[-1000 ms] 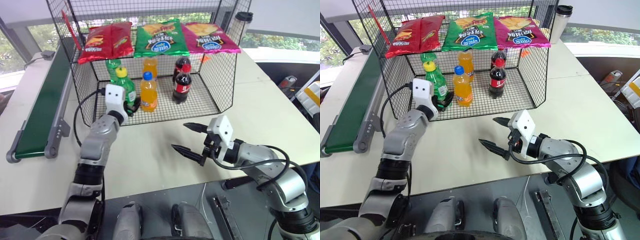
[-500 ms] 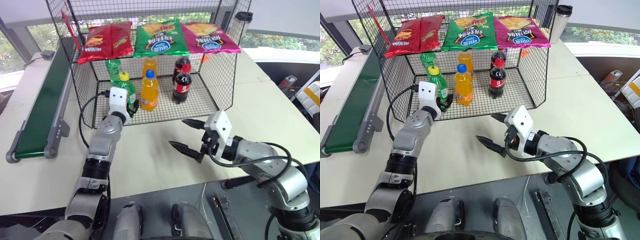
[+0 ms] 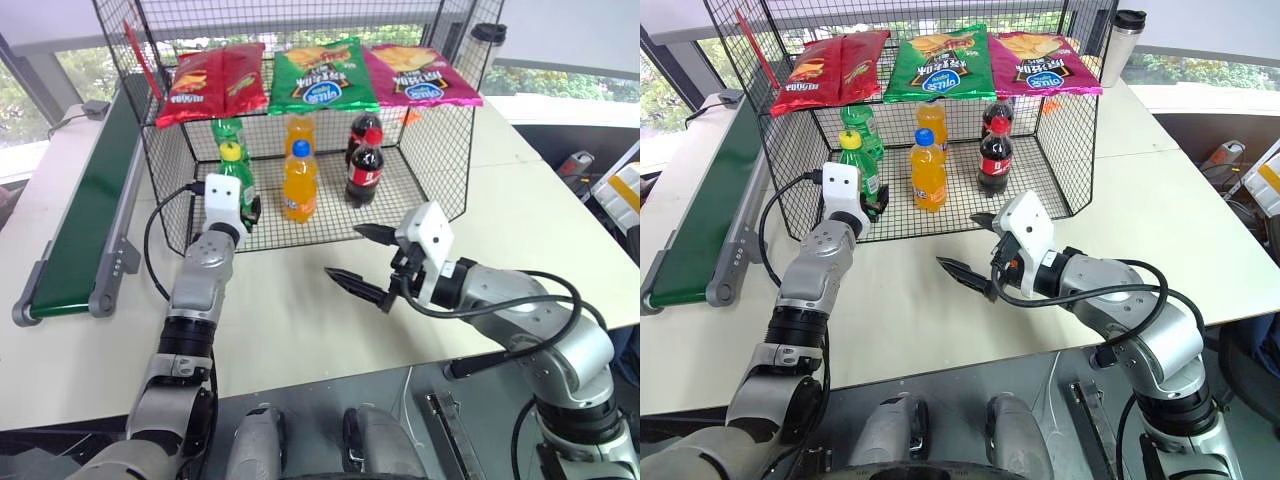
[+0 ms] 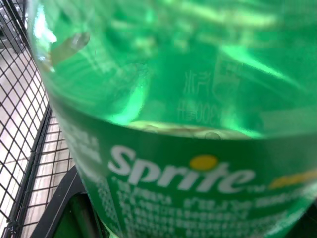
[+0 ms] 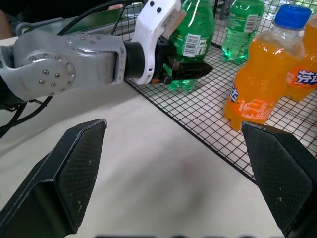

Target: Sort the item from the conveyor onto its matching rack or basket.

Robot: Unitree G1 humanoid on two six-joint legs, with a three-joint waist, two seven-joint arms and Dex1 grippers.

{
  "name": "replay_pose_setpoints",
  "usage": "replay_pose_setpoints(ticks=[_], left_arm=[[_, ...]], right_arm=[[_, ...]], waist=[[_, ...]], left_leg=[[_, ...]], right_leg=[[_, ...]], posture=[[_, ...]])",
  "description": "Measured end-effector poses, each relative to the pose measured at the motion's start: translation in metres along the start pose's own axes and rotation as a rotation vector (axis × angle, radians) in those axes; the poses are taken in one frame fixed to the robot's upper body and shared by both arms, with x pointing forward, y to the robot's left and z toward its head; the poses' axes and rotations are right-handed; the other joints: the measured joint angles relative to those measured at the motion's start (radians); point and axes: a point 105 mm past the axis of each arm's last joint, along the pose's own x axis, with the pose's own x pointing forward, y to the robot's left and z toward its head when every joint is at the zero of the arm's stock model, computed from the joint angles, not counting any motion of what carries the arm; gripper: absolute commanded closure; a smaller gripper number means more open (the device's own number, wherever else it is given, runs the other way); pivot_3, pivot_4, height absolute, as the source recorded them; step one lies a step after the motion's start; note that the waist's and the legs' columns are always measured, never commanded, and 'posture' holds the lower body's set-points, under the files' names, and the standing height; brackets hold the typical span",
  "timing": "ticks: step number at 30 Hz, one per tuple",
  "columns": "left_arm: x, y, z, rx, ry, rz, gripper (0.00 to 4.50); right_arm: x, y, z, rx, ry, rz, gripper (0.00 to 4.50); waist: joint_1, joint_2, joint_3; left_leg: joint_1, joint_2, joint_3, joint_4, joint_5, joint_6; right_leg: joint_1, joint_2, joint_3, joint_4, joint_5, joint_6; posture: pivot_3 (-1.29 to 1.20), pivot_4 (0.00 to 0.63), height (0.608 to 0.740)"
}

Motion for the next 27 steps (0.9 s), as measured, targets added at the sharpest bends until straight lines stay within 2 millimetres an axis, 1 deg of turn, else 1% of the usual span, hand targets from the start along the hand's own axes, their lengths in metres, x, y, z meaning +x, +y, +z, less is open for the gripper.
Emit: replay_pose_setpoints(ticks=[3, 7, 10, 13, 17, 19, 20, 21, 27], left_arm=[[0.0, -0.001, -0.001, -0.001, 0.002, -0.002, 1.74], [0.0, -0.001, -0.001, -0.001, 0.004, -0.001, 1.74], [0.0, -0.002, -0.002, -0.004, 0.005, -0.002, 1.74], [0.0, -0.002, -0.003, -0.005, 0.009, -0.001, 1.74], [-0.001, -0.001, -0.008, -0.012, 0.023, 0.002, 1.74], [-0.001, -0.002, -0.01, -0.021, 0.031, 0.001, 0.71], [-0.001, -0.002, -0.011, -0.03, 0.032, 0.001, 0.35], [-0.001, -0.002, -0.011, -0.037, 0.032, 0.004, 0.16], [-0.001, 0.004, -0.011, -0.059, 0.029, 0.028, 0.16]], right_arm=[[-0.001, -0.002, -0.002, -0.004, 0.0, -0.019, 0.0], [-0.005, -0.016, -0.022, 0.027, 0.045, -0.092, 0.0], [-0.007, -0.023, -0.033, 0.026, 0.071, -0.128, 0.0], [-0.01, -0.03, -0.052, 0.043, 0.11, -0.162, 0.0], [-0.013, -0.035, -0.063, 0.03, 0.124, -0.184, 0.0], [-0.013, -0.034, -0.065, 0.024, 0.12, -0.183, 0.0], [-0.013, -0.034, -0.066, 0.022, 0.115, -0.182, 0.0], [-0.013, -0.034, -0.066, 0.023, 0.114, -0.18, 0.0], [-0.012, -0.032, -0.067, 0.01, 0.113, -0.171, 0.0]], waist=[[0.0, 0.0, 0.0], [0.0, 0.0, 0.0], [0.0, 0.0, 0.0], [0.0, 0.0, 0.0], [-0.001, 0.0, 0.0], [0.0, 0.0, 0.0], [0.0, 0.0, 0.0], [0.0, 0.0, 0.0], [0.0, 0.0, 0.0]], left_leg=[[0.0, 0.0, 0.0, 0.0, 0.0, 0.0], [0.0, 0.0, 0.001, 0.0, 0.0, 0.0], [0.0, 0.0, 0.001, 0.0, 0.0, 0.0], [0.0, 0.0, 0.001, 0.0, 0.0, 0.0], [0.0, 0.0, 0.001, 0.0, 0.0, 0.0], [0.0, 0.0, 0.001, 0.0, 0.0, 0.0], [0.0, 0.0, 0.001, 0.0, 0.0, 0.0], [0.0, 0.0, 0.001, 0.0, 0.0, 0.0], [0.0, 0.0, 0.001, 0.0, 0.0, 0.0]], right_leg=[[0.0, 0.0, 0.0, 0.0, 0.0, 0.0], [0.0, 0.0, 0.0, 0.0, 0.0, 0.0], [0.0, 0.0, 0.0, 0.0, 0.0, 0.0], [0.0, 0.0, 0.0, 0.0, 0.0, 0.0], [0.0, 0.0, 0.0, 0.0, 0.0, 0.0], [0.0, 0.0, 0.0, 0.0, 0.0, 0.0], [0.0, 0.0, 0.0, 0.0, 0.0, 0.0], [0.0, 0.0, 0.0, 0.0, 0.0, 0.0], [0.0, 0.0, 0.0, 0.001, 0.0, 0.0]], posture=[[0.0, 0.15, 0.74], [0.0, 0.15, 0.74], [0.0, 0.15, 0.74], [0.0, 0.15, 0.74], [0.0, 0.15, 0.74], [0.0, 0.15, 0.74], [0.0, 0.15, 0.74], [0.0, 0.15, 0.74], [0.0, 0.15, 0.74]])
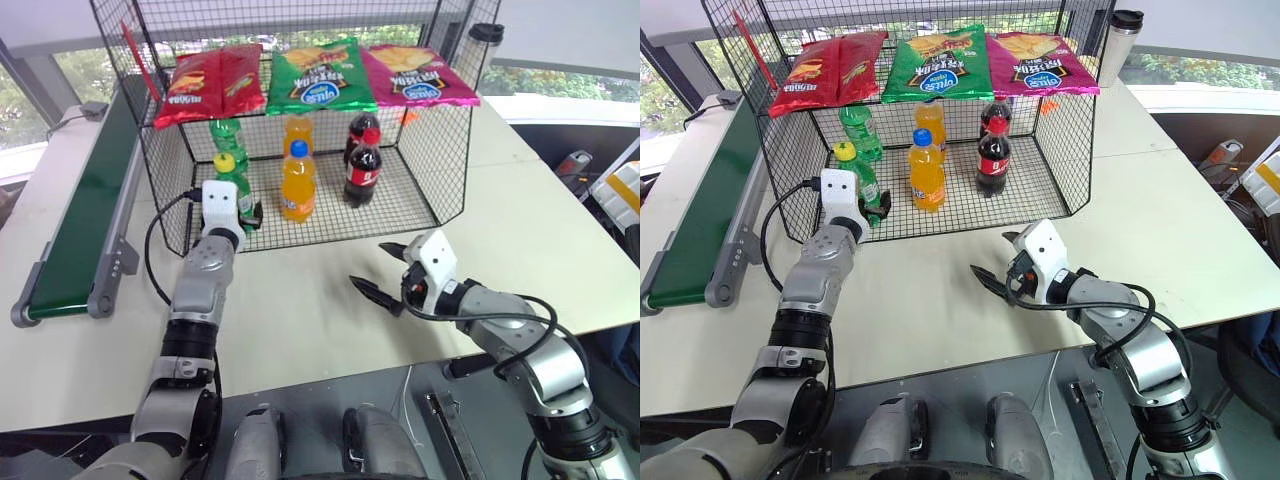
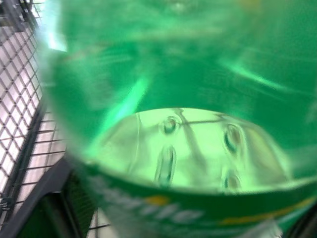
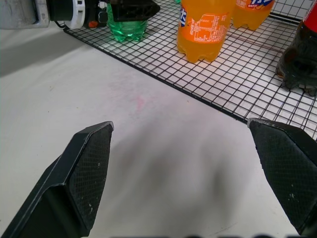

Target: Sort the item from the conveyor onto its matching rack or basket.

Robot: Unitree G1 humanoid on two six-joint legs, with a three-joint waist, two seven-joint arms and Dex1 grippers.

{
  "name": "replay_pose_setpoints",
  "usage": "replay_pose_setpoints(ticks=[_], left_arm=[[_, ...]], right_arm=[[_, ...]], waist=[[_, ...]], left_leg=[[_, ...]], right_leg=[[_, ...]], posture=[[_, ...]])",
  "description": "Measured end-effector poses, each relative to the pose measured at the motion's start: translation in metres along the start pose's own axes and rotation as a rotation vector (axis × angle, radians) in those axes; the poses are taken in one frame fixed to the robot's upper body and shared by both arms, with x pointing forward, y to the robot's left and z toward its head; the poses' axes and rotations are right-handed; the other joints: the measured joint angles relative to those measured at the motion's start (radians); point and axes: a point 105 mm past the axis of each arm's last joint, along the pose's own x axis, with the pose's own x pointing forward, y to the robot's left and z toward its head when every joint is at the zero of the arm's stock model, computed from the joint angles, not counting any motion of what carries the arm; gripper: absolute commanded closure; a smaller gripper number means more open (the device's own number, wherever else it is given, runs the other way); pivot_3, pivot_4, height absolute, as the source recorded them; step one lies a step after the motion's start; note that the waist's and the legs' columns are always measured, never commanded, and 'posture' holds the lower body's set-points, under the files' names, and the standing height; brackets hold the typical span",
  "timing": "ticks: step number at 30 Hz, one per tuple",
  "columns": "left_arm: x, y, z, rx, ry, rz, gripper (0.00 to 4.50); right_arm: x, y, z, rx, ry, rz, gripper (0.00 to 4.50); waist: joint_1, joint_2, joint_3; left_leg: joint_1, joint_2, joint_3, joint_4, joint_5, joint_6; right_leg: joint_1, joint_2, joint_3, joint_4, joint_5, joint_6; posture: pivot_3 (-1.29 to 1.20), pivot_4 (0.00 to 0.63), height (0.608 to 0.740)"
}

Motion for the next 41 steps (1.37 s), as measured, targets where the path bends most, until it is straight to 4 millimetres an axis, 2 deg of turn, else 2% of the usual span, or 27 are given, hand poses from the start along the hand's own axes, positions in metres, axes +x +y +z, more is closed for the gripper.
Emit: replay_pose_setpoints(ticks=[8, 16, 20, 26, 33, 37, 41], left_arm=[[-0.017, 0.007, 0.005, 0.027, -0.019, -0.013, 0.16], [-0.039, 0.012, 0.001, 0.055, 0.028, -0.039, 0.16], [-0.059, 0.015, -0.003, 0.084, 0.051, -0.089, 0.16], [-0.087, 0.007, 0.005, 0.074, 0.044, -0.262, 0.16], [-0.118, 0.023, 0.004, 0.039, 0.069, -0.336, 0.16], [-0.135, 0.015, -0.001, 0.011, 0.098, -0.403, 0.16], [-0.139, 0.01, -0.002, -0.015, 0.104, -0.434, 0.16]], right_arm=[[0.0, 0.001, -0.001, 0.005, 0.007, 0.004, 0.0], [0.0, 0.002, -0.002, 0.015, 0.017, 0.013, 0.0], [0.001, 0.003, -0.002, 0.016, 0.015, 0.019, 0.0], [0.001, 0.008, 0.004, 0.023, -0.009, 0.045, 0.0], [0.0, 0.009, 0.006, 0.039, -0.022, 0.047, 0.0], [0.002, 0.01, 0.007, 0.051, -0.033, 0.049, 0.0], [0.003, 0.011, 0.007, 0.061, -0.04, 0.051, 0.0]], waist=[[-0.001, 0.0, 0.0], [0.0, 0.0, 0.0], [-0.004, 0.0, 0.0], [-0.002, 0.0, 0.0], [-0.003, 0.0, 0.0], [-0.001, 0.0, 0.0], [-0.001, 0.0, 0.0]], left_leg=[[0.0, 0.0, 0.0, 0.0, 0.0, 0.0], [0.0, 0.0, -0.001, 0.0, 0.0, 0.0], [0.001, 0.001, -0.002, 0.0, 0.0, 0.0], [0.001, 0.001, -0.001, 0.0, 0.0, 0.0], [0.001, 0.001, -0.001, 0.0, 0.0, 0.0], [0.001, 0.001, -0.001, 0.0, 0.0, 0.0], [0.002, 0.001, -0.001, 0.0, 0.0, 0.0]], right_leg=[[0.0, 0.0, 0.0, 0.0, 0.0, 0.0], [0.0, 0.0, 0.001, 0.001, 0.0, 0.0], [0.0, 0.0, 0.001, 0.001, 0.0, 0.0], [0.0, 0.0, 0.002, 0.001, 0.0, -0.001], [0.0, 0.0, 0.002, 0.001, 0.0, -0.001], [0.0, -0.001, 0.002, 0.0, 0.0, -0.001], [0.0, -0.001, 0.003, 0.001, 0.0, -0.001]], posture=[[0.0, 0.15, 0.74], [0.0, 0.15, 0.74], [0.0, 0.15, 0.74], [0.0, 0.15, 0.74], [0.0, 0.15, 0.74], [0.0, 0.15, 0.74], [0.0, 0.15, 0.74]])
